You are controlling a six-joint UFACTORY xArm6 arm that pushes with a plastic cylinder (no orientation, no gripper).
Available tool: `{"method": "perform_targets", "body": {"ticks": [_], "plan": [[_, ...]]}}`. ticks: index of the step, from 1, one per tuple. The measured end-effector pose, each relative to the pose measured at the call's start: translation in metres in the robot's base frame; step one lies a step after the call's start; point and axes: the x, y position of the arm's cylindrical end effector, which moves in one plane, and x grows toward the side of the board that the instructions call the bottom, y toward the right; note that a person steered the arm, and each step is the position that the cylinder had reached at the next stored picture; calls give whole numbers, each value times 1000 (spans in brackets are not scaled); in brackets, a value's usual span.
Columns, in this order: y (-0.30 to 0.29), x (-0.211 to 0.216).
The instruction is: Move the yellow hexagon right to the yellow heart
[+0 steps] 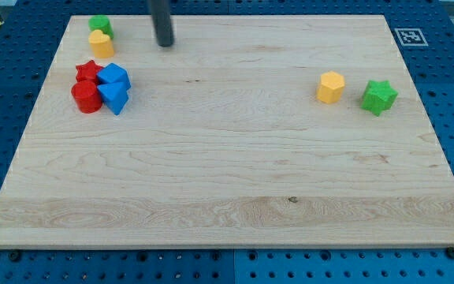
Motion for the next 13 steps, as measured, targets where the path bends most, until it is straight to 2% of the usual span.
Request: {"method": "perform_targets", "body": {"ticks": [2,3,4,5,8,10,11,12,13], "plan": [[89,138],[146,181],[211,187],[237,176],[242,103],[273,104],[272,74],[228,62],[154,60]]}}
